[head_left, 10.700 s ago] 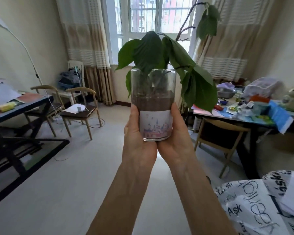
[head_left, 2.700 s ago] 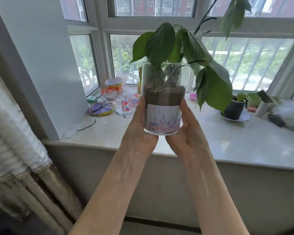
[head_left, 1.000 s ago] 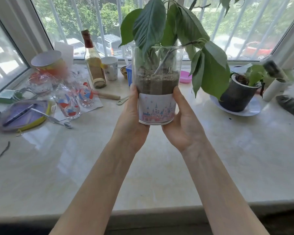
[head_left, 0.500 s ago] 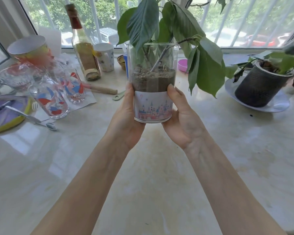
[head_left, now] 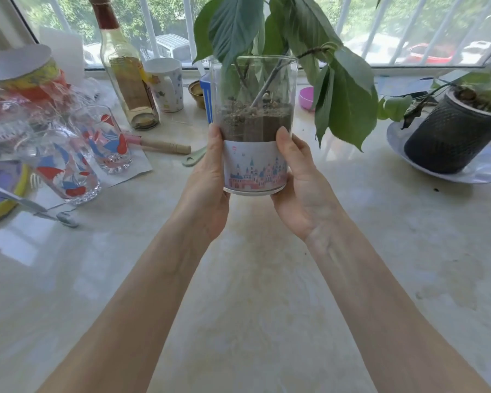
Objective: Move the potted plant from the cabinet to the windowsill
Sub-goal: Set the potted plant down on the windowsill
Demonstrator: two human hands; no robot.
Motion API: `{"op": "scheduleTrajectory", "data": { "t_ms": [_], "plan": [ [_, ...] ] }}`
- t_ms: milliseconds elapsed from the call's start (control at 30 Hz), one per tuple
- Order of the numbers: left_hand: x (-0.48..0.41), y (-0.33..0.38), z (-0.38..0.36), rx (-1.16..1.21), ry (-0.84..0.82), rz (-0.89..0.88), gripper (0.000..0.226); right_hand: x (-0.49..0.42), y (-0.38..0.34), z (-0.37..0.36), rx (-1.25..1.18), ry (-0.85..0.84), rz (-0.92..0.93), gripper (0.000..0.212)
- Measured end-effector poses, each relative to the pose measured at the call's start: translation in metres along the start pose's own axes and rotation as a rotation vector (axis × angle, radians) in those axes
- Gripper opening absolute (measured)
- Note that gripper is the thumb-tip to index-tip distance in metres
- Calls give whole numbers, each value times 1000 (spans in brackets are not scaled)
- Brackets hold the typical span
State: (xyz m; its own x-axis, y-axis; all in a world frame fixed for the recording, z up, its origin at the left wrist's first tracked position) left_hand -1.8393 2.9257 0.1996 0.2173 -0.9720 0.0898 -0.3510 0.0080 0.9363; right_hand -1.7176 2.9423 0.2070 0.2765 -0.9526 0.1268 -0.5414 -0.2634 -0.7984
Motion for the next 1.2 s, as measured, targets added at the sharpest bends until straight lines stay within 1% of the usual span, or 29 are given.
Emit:
{"op": "scheduleTrajectory", "data": {
  "t_ms": [167, 400, 633, 767, 933, 1067, 1200],
  "plan": [
    [-4, -2, 2, -72, 20, -43, 52, -10, 0, 5, 55, 17, 16, 39],
    [-11, -9, 3, -40, 45, -49, 43, -19, 4, 12, 131, 49, 11, 26],
    [-19, -14, 0, -44, 68, -52, 42, -31, 8, 22, 193, 87, 13, 31],
    [-23, -16, -1, -44, 61, -40, 42, -35, 10, 26, 215, 95, 14, 27],
    [-28, -20, -1, -46, 50, -34, 42, -38, 9, 30, 245, 107, 1, 30],
    [-30, -24, 1, -19, 41, -26, 41, -39, 10, 30, 248, 107, -17, 27],
    [-32, -26, 3, -23, 47, -22, 41, -40, 11, 30, 269, 113, -13, 32]
  ]
}}
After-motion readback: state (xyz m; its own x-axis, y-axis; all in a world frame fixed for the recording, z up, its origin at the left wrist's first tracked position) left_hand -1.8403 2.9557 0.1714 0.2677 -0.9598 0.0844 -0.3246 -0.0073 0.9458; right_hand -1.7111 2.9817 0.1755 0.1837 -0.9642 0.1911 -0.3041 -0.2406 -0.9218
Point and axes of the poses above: each hand's wrist, its own x-axis away from the middle knuckle, its own z-axis out of the back of the hand, y = z × x, the point moved 2 cm from there along -x, towards the middle knuckle
